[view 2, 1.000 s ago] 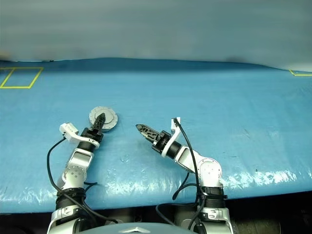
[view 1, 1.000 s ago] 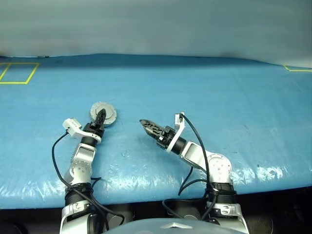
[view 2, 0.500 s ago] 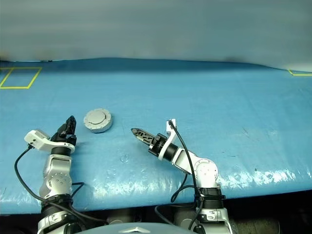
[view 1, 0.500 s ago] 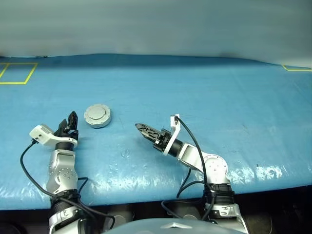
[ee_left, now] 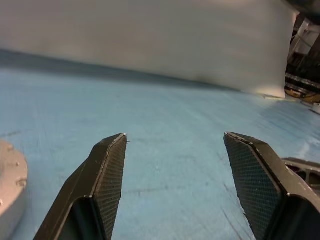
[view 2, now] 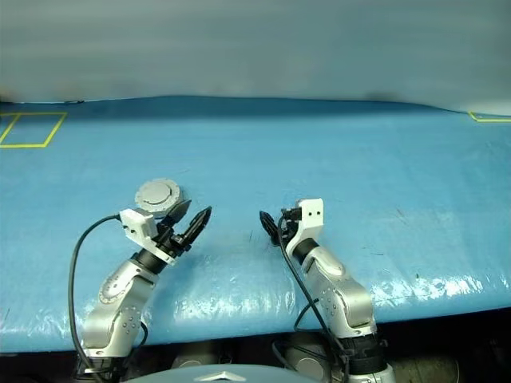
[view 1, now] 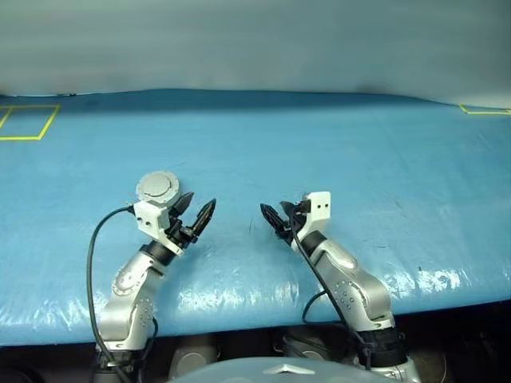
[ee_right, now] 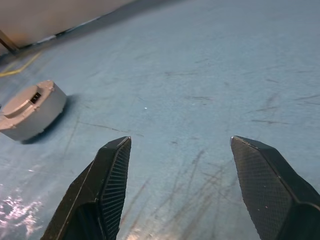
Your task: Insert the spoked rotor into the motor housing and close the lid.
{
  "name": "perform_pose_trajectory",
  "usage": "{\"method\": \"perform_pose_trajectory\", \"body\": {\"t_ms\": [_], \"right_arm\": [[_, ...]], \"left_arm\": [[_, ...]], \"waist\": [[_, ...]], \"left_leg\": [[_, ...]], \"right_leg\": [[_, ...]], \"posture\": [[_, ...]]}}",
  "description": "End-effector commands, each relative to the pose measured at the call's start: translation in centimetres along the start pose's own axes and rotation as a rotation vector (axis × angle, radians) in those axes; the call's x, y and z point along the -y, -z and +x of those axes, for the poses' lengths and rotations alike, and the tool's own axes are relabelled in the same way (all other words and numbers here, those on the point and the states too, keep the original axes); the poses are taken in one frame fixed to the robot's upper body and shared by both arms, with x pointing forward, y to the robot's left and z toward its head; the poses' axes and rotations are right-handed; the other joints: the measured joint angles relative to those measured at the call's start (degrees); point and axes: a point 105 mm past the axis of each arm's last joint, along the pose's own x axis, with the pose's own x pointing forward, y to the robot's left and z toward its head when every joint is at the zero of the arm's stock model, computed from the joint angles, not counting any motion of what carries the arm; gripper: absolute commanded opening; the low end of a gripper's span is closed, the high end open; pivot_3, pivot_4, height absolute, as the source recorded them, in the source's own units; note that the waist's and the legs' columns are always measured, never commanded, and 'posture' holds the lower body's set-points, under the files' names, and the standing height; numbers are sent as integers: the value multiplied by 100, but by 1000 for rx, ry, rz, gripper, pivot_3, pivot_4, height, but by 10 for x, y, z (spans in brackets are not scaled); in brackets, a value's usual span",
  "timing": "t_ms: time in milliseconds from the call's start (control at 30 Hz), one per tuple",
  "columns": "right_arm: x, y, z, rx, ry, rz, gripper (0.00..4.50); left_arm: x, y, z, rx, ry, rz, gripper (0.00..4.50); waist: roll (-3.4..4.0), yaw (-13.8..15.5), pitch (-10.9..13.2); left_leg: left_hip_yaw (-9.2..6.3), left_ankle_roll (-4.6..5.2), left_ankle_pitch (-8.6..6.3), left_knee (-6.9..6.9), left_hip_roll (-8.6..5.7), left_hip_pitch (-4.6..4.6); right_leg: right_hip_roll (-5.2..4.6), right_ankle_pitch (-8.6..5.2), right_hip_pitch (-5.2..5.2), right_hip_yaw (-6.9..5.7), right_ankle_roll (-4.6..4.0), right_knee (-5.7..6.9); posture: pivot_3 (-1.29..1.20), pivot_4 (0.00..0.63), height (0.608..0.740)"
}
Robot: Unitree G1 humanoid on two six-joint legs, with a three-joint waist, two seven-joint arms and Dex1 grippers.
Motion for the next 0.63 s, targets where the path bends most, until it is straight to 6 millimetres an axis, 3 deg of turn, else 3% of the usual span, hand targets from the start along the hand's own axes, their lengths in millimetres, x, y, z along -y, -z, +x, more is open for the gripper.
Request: {"method": "perform_pose_trajectory", "body": {"t_ms": [33, 233, 633], "right_arm": [[-1, -4, -1, 40, 63, -190, 3337], [-2, 1, -3, 65, 105, -173, 3337], [-3, -4, 2, 89, 101, -216, 3337]], "left_arm": [[-7, -2, 0, 55, -83, 41, 3304], [-19, 10, -2, 56, -158, 77, 3304], [-12, 7, 0, 82, -116, 72, 3304]], "waist": [[0, 12, 0], [-4, 47, 0], [-4, 50, 0]], "left_leg": [[-2, 0, 0, 0, 2, 0], [-3, 2, -1, 1, 1, -2], [-5, 4, -2, 2, 1, -3]], "right_leg": [[0, -4, 0, -1, 6, 0], [-3, -12, 0, 0, 17, -1], [-6, -7, 1, -3, 10, -2]], "posture": [[0, 150, 740], [0, 150, 740], [0, 150, 740]]}}
